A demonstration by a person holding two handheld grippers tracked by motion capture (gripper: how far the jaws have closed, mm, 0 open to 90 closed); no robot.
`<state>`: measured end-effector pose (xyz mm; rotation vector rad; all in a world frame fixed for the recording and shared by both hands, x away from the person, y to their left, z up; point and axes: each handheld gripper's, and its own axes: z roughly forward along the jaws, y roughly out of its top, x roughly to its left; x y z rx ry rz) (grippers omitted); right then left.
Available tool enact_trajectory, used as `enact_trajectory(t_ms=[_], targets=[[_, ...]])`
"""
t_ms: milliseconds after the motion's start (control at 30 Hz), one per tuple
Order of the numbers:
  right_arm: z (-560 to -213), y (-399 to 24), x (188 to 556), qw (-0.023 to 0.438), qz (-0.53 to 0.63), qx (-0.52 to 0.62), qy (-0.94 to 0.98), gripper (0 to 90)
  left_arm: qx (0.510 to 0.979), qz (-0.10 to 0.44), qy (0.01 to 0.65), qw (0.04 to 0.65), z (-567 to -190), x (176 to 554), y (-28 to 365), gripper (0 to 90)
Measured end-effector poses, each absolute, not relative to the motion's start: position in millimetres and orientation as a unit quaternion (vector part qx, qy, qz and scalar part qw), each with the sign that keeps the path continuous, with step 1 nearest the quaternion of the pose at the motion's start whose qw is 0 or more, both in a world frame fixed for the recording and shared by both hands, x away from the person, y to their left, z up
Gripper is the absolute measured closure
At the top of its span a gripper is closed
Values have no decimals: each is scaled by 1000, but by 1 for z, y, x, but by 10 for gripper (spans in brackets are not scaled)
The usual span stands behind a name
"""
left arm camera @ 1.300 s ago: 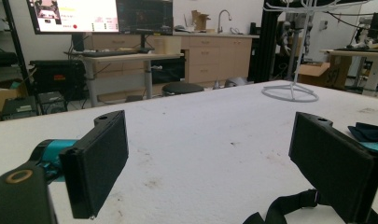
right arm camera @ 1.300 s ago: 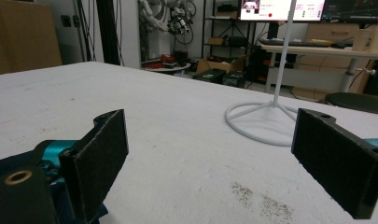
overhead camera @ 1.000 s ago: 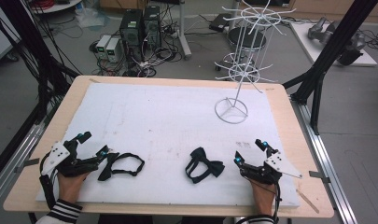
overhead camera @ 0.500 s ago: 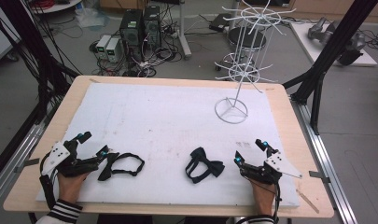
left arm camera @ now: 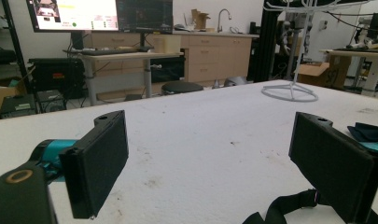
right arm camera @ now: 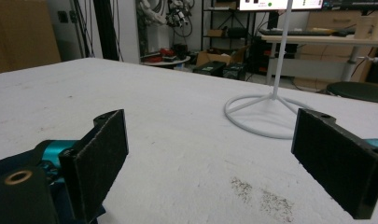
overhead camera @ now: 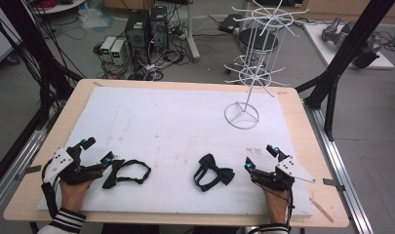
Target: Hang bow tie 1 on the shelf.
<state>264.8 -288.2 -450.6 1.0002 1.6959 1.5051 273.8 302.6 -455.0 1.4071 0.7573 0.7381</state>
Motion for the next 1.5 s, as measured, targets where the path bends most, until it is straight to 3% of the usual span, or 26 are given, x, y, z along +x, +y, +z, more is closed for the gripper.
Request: enact_trajectory(t_ms=[600, 1500], targets=[[-417, -283, 269, 293, 559, 347, 693, 103, 617, 324, 330, 637, -455, 274, 302, 123], [-373, -246, 290, 193, 457, 294, 817, 127, 615, 327, 331, 637, -455, 273, 303, 122]])
